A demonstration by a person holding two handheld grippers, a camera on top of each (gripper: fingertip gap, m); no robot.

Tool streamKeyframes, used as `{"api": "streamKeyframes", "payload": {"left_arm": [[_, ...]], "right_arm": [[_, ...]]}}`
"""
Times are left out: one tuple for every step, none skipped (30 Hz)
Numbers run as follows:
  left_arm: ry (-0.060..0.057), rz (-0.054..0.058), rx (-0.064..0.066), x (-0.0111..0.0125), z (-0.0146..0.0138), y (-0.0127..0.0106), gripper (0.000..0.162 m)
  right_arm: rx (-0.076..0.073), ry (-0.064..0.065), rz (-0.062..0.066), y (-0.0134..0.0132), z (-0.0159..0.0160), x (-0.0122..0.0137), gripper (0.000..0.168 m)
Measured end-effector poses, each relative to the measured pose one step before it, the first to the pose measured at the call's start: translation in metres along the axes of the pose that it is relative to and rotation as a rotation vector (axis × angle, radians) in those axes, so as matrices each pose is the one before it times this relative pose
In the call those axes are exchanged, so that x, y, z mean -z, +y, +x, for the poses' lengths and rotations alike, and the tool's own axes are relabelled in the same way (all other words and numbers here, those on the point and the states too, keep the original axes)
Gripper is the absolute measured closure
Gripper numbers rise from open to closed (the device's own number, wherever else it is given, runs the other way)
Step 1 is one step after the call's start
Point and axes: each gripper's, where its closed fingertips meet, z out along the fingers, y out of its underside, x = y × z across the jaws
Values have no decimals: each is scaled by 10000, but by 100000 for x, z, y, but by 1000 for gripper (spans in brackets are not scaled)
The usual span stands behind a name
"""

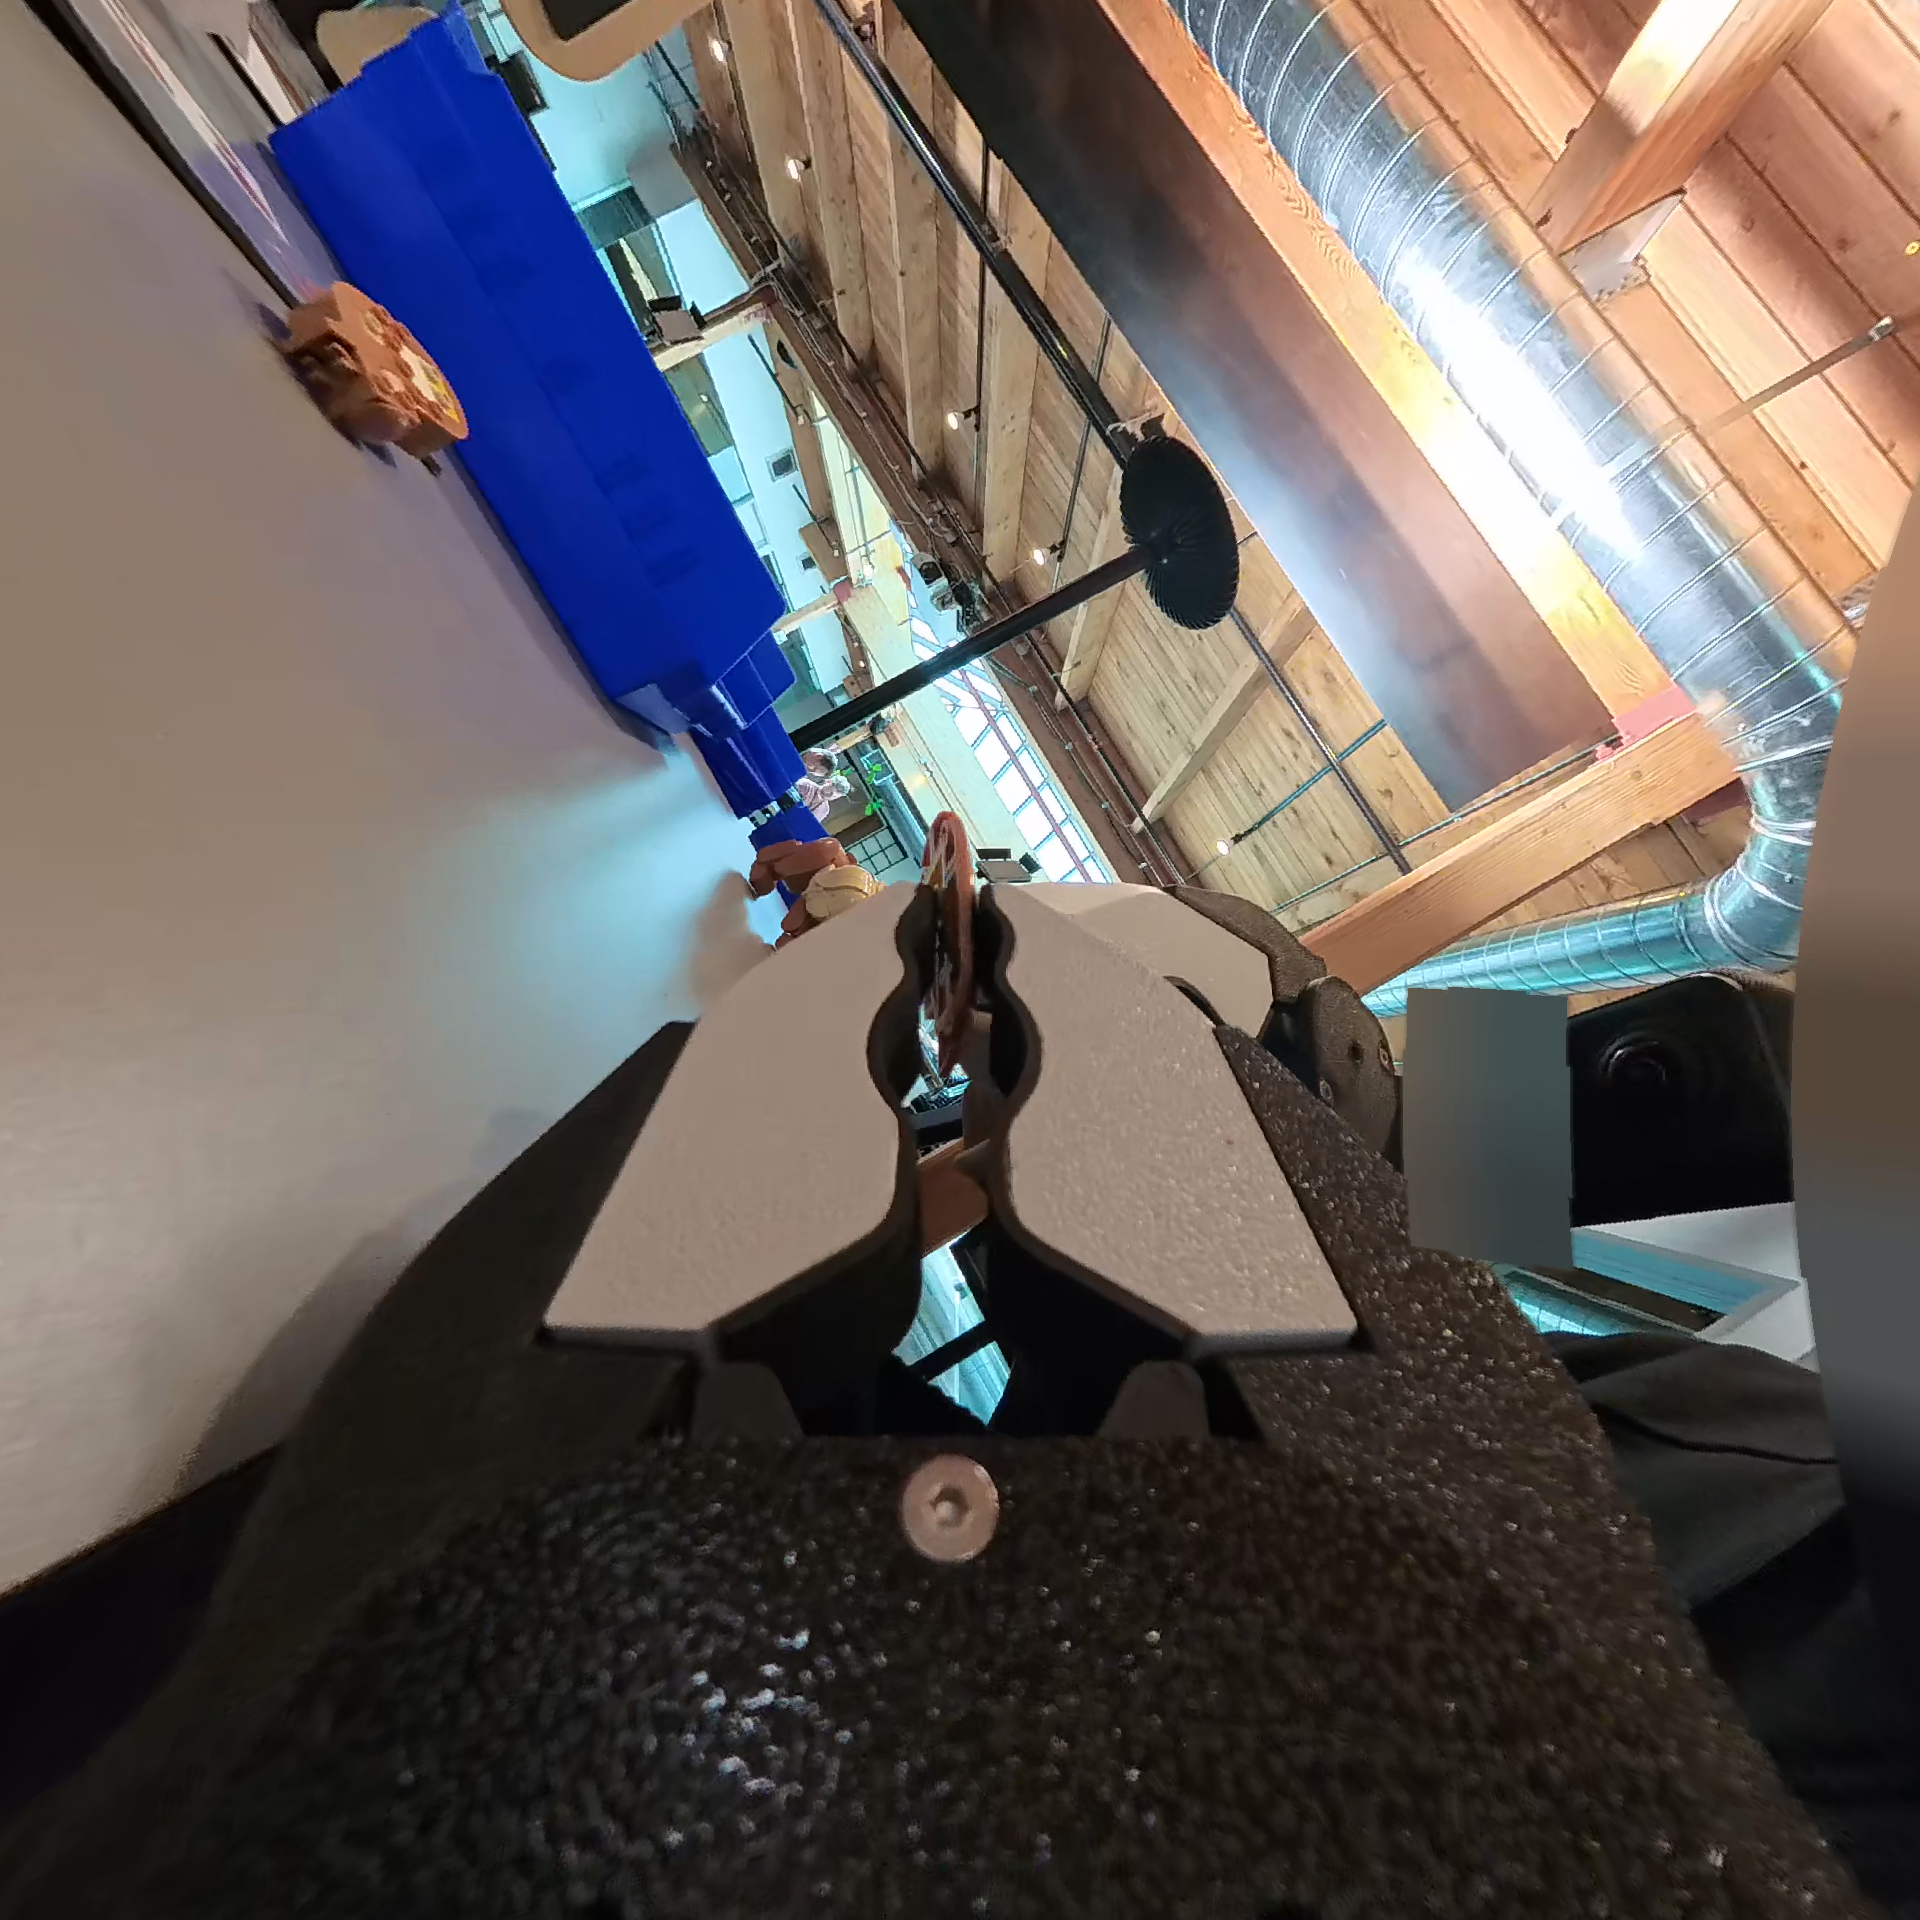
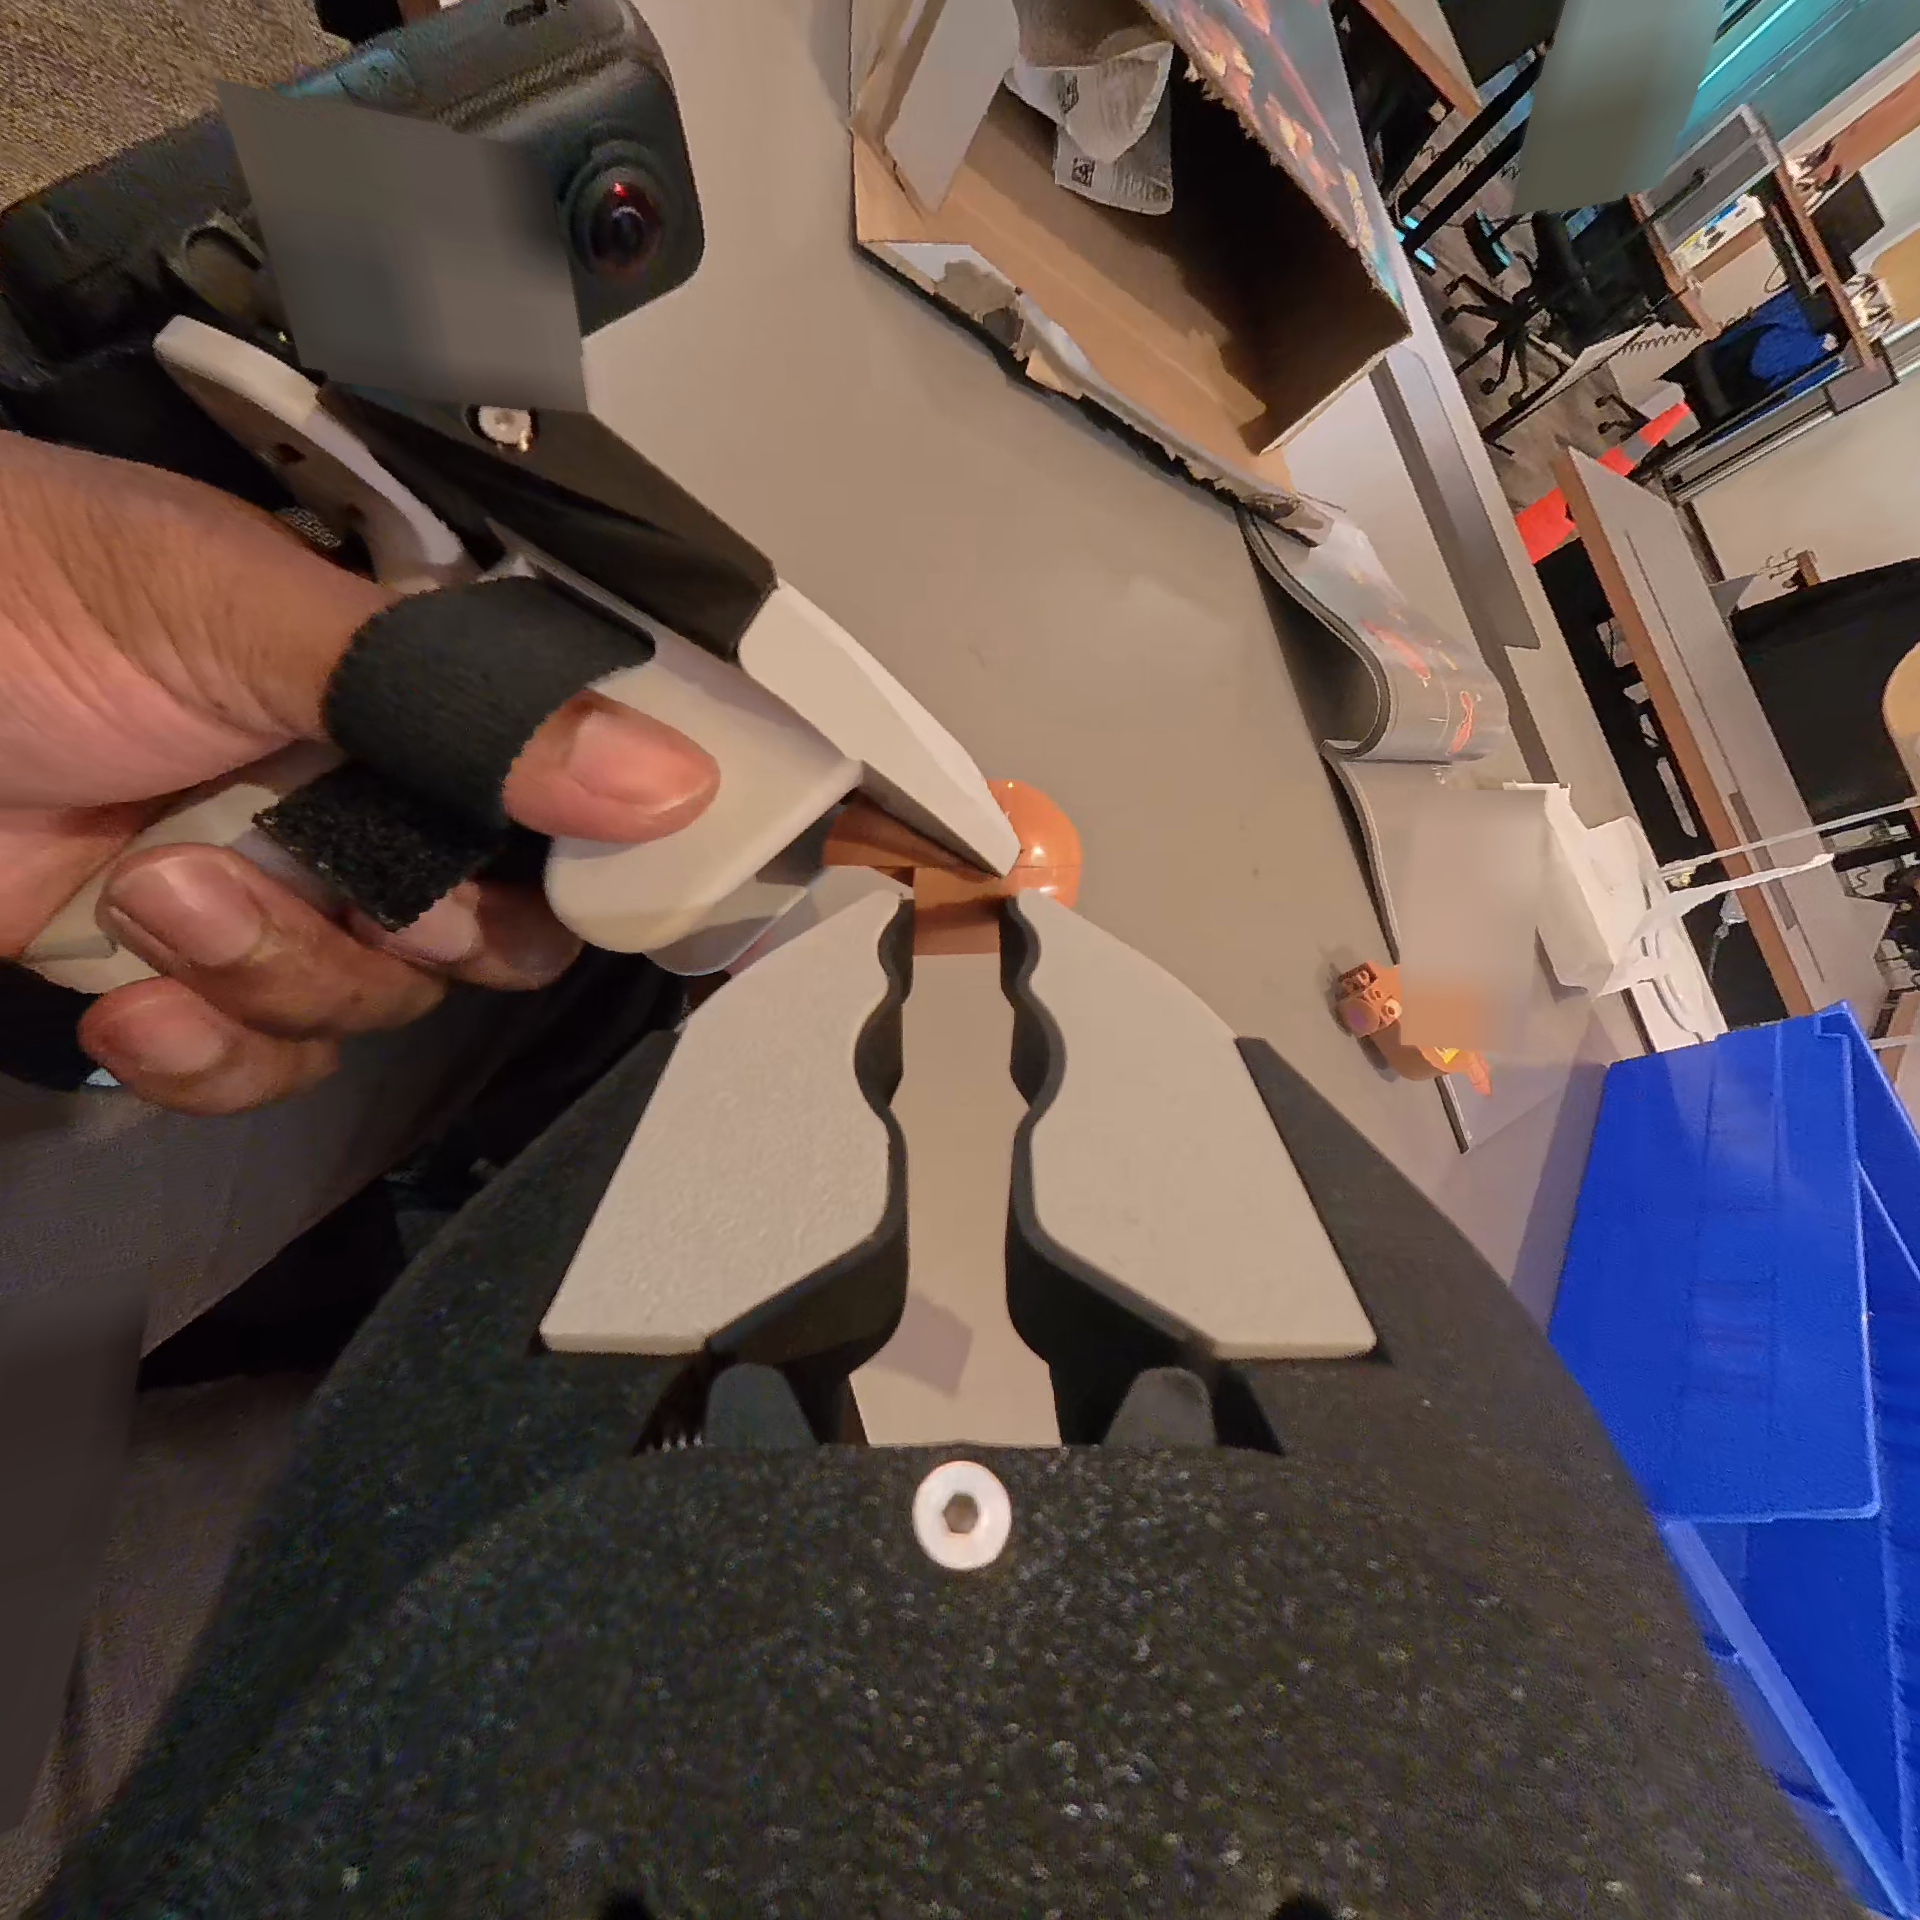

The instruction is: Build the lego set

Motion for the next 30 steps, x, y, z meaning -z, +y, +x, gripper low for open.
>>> {"api": "streamKeyframes", "payload": {"left_arm": [[7, -20, -50, -4, 53, 13, 155], [10, -37, -58, -13, 50, 24, 155], [2, -38, -56, 6, 47, 23, 155], [7, -27, -62, 9, 48, -1, 155], [-11, -37, -48, 18, 31, 24, 154], [-14, -40, -56, 2, 14, 29, 154], [-34, -33, -73, 14, -10, 35, 154], [-21, -17, -65, 7, 1, 10, 154], [-33, -22, -64, 7, -1, 21, 154], [-19, -1, -40, 12, 7, -4, 154], [-4, 9, 8, 18, 23, -9, 154], [-1, 18, 7, 18, 9, -12, 155], [-15, 1, 6, 21, -17, 2, 156], [7, 3, -6, 26, 14, -6, 156], [3, -4, -46, 21, 10, -1, 156], [-9, -7, -69, 12, 13, 8, 156], [1, -6, -66, 22, 25, -4, 156], [-3, 1, -50, 21, 19, -18, 156], [-6, 19, -11, 23, 6, -10, 156], [10, 40, 12, 18, 17, -24, 156], [-10, 39, 39, 24, -2, -5, 156], [-4, 90, 63, 25, 12, -52, 157], [-4, 109, 74, 14, 24, -46, 157], [0, 121, 95, 23, 25, -65, 157], [7, 132, 123, 20, 15, -64, 157], [7, 120, 160, 21, 1, -56, 157], [20, 114, 156, 8, 6, -48, 157], [41, 114, 166, 20, 10, -50, 156], [41, 102, 177, 21, 6, -55, 156], [43, 113, 183, 15, 18, -55, 156]], "right_arm": [[-17, -14, 7, -11, 11, 26, 153], [-1, -9, 4, -5, 12, 31, 153], [-13, -13, 14, -14, -6, 32, 153], [-17, -7, 25, -41, -3, 29, 153], [-7, -6, 6, -1, -7, 19, 153], [-2, 6, -1, 12, -3, 4, 153], [-4, -6, 7, 5, -11, 13, 153], [-17, -5, 17, -2, -10, 6, 153], [-5, -4, 9, -5, -16, 11, 153], [3, 8, 21, -24, -6, 10, 153], [-2, 7, 18, -33, -13, 17, 153], [4, 5, 24, -44, -9, 26, 153], [17, 4, 1, -28, -14, 19, 153], [30, 11, 6, -44, -16, 23, 153], [26, 9, -1, -19, -20, 9, 153], [26, 16, -3, -16, -11, 11, 153], [31, 23, 14, -34, -2, 8, 153], [19, 19, 21, -34, -13, 12, 153], [16, 24, 19, -22, -15, -5, 153], [27, 29, 24, -32, 1, 5, 153], [35, 21, 8, -18, -9, -7, 153], [21, 42, 34, -49, 17, -11, 153], [16, 45, 30, -56, 3, -8, 153], [23, 54, 24, -49, 21, -4, 153], [34, 64, 19, -60, 17, -15, 153], [27, 60, 12, -50, 22, -26, 153], [17, 50, 15, -37, 13, -18, 153], [12, 45, 31, -65, 21, -20, 153], [-7, 29, 25, -43, 15, -9, 153], [-20, 23, 26, -38, 18, -5, 153]]}}
